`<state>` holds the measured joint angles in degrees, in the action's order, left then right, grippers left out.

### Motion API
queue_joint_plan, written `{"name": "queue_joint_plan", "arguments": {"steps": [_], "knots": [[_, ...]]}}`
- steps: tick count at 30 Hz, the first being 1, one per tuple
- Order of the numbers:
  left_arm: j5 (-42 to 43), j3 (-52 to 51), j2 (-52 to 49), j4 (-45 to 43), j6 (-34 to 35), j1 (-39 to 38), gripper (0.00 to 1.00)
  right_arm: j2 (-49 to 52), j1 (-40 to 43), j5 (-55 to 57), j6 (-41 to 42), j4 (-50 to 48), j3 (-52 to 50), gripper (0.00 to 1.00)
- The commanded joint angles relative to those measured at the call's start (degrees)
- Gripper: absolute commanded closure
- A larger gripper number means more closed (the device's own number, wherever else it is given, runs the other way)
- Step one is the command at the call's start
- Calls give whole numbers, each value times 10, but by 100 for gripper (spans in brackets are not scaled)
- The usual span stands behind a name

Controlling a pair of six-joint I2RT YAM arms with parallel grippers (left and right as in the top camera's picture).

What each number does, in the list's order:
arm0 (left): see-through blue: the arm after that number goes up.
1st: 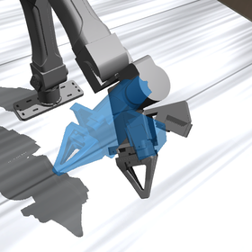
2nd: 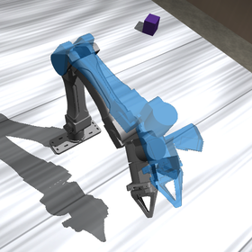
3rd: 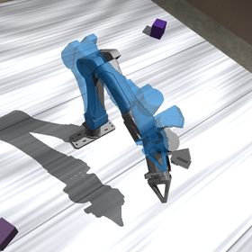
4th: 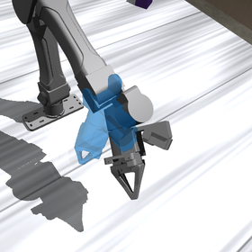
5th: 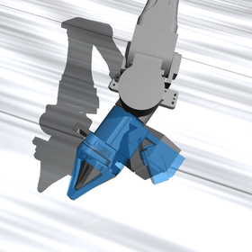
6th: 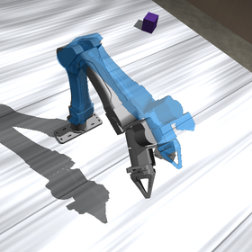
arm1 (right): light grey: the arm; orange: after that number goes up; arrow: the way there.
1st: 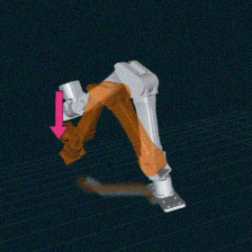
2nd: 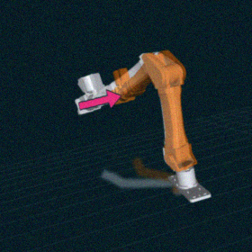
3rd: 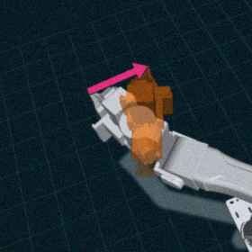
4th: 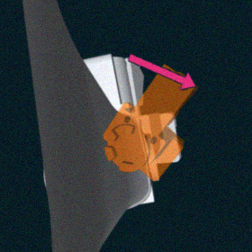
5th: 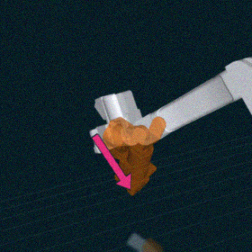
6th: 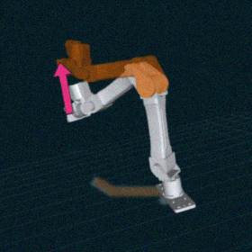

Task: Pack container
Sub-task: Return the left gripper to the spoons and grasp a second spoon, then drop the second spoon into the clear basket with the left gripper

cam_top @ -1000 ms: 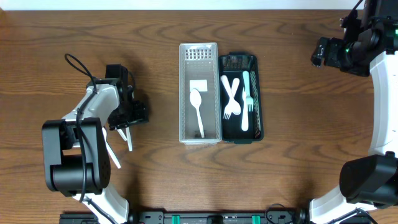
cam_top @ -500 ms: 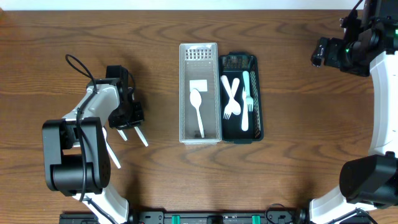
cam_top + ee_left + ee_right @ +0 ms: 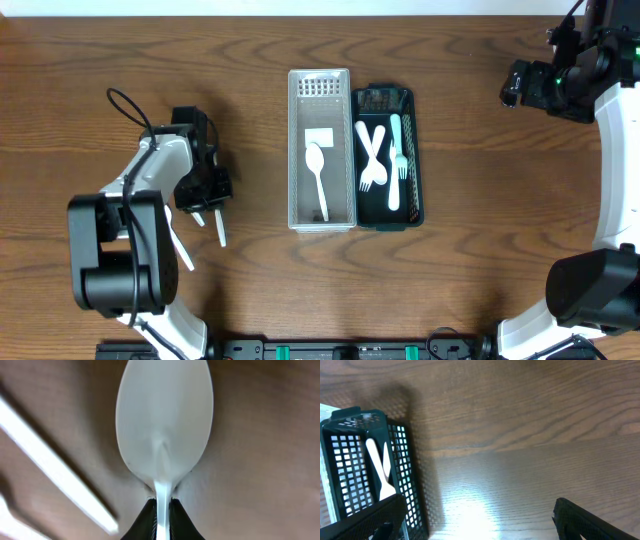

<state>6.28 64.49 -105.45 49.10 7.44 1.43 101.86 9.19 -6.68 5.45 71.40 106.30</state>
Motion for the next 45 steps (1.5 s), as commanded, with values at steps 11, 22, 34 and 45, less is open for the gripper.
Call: {"name": "queue_joint_plan", "arguments": {"steps": [11, 22, 34, 45], "knots": [[3, 167, 228, 17, 24, -244, 94, 5, -3, -5, -4, 2, -3, 3], [2, 167, 59, -36, 49, -319, 94, 5, -3, -5, -4, 2, -3, 3], [2, 180, 1, -40, 37, -320, 59, 5, -3, -5, -4, 2, -3, 3], [-101, 242, 174, 78, 33, -258, 26, 5, -3, -5, -9, 3, -3, 2]]}}
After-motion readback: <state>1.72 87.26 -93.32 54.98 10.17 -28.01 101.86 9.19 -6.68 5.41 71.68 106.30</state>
